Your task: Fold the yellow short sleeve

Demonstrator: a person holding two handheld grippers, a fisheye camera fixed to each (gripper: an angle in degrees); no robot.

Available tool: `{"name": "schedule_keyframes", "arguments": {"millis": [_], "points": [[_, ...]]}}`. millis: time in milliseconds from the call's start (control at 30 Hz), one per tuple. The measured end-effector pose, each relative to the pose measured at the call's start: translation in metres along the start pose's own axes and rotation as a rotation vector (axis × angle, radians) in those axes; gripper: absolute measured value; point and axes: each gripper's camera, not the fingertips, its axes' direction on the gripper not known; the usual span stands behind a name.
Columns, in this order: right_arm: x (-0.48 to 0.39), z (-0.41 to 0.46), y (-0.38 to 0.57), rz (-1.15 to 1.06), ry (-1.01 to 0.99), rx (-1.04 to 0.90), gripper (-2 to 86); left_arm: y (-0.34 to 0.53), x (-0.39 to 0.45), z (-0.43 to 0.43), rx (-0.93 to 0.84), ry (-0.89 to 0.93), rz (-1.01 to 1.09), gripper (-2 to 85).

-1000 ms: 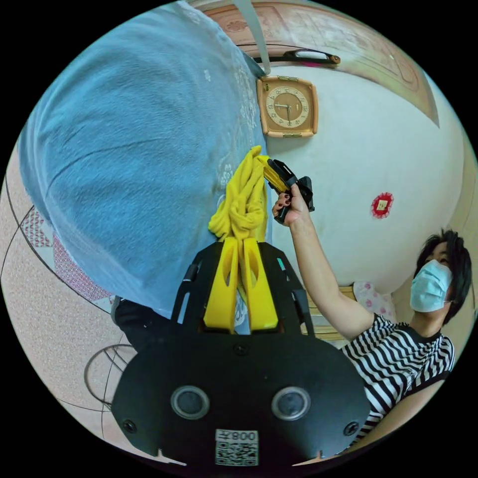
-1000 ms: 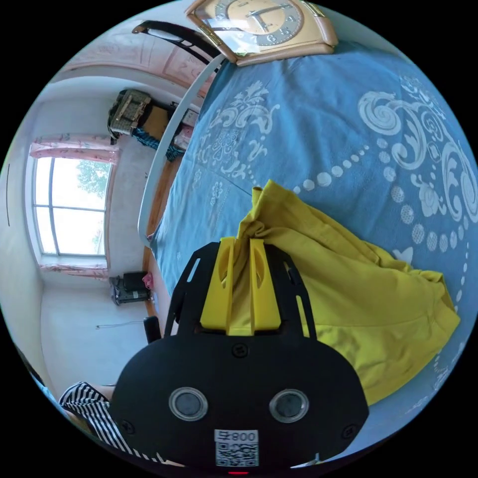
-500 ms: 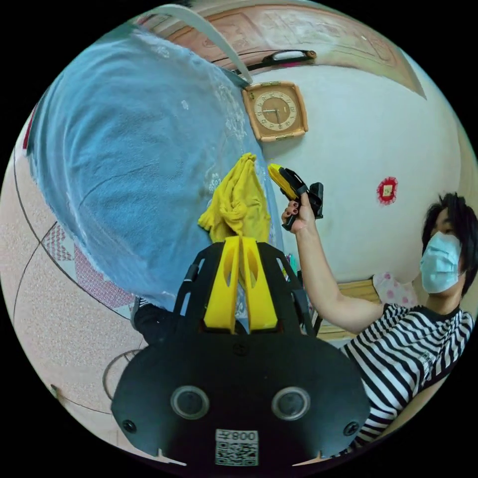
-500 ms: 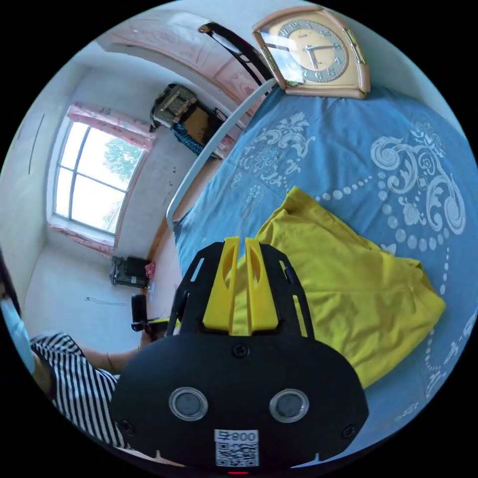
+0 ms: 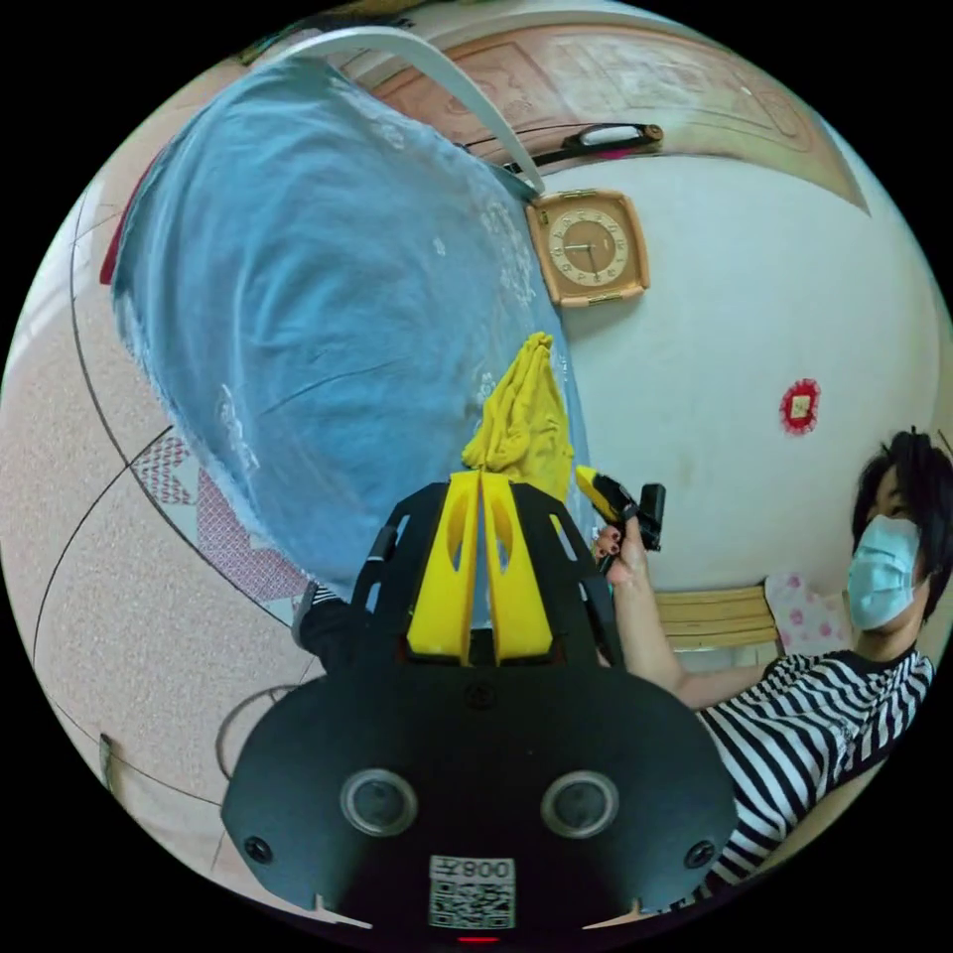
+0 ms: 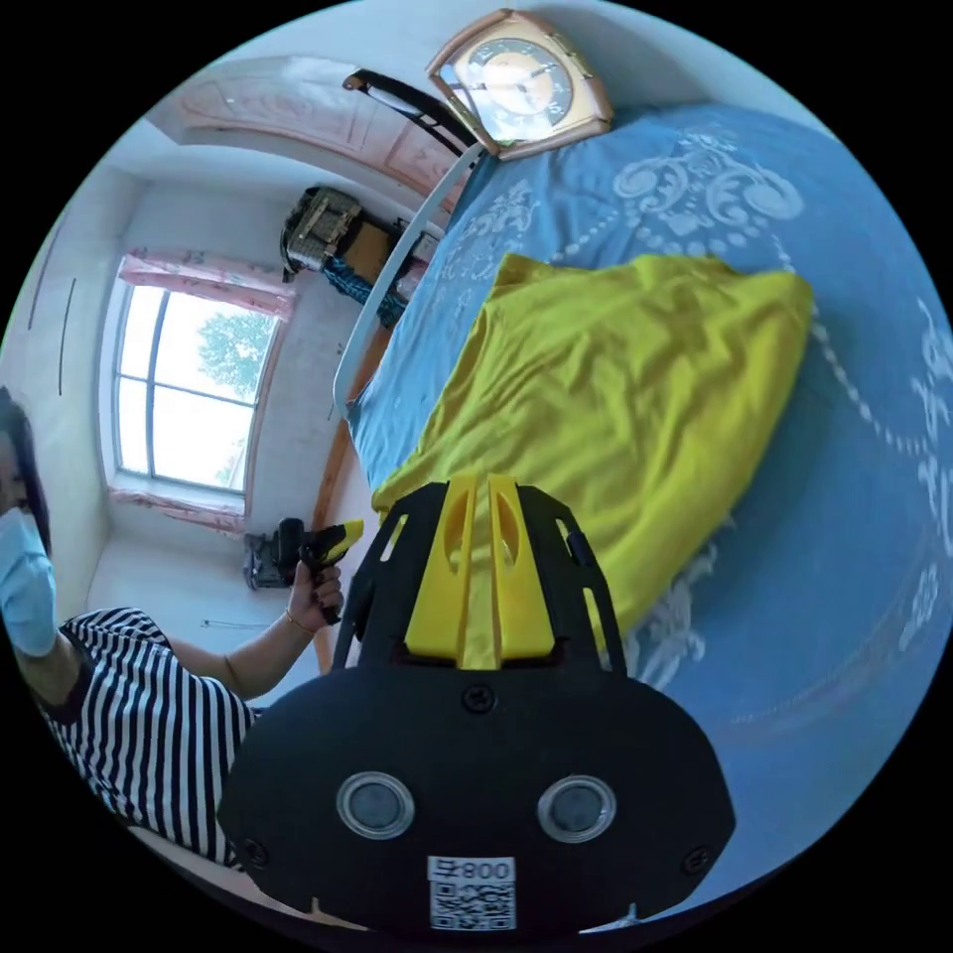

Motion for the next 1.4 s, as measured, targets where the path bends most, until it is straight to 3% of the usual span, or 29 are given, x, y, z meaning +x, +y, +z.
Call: {"name": "schedule_keyframes", "arguments": {"millis": [167,300,367,467,833,1100,1400], "points": [[0.04,-0.044,0.109,0.21,-0.044,0.054,6.7,-0.021,0.034,0.028,-0.101,0.04,0.17,0.2],[0.059,-0.053,0.161,0.317,-0.095,0.04,8.7,-0.043,0.024,0.064,-0.19,-0.12,0.129,0.2],[0.065,-0.053,0.183,0.353,-0.147,0.027,10.0,-0.042,0.017,0.06,-0.151,-0.02,0.075,0.2],[0.07,-0.051,0.204,0.364,-0.17,-0.002,10.4,-0.027,0.025,0.047,-0.134,-0.068,0.131,0.3],[0.096,-0.079,0.268,0.423,-0.305,0.021,4.7,0.031,-0.003,0.079,-0.245,0.159,-0.019,2.2],[0.077,-0.147,0.301,0.321,-0.456,0.112,2.3,0.051,-0.013,0.14,-0.343,0.311,-0.09,12.8],[0.065,-0.22,0.345,0.244,-0.474,0.158,1.8,0.067,-0.028,0.195,-0.159,0.513,-0.244,12.5]]}}
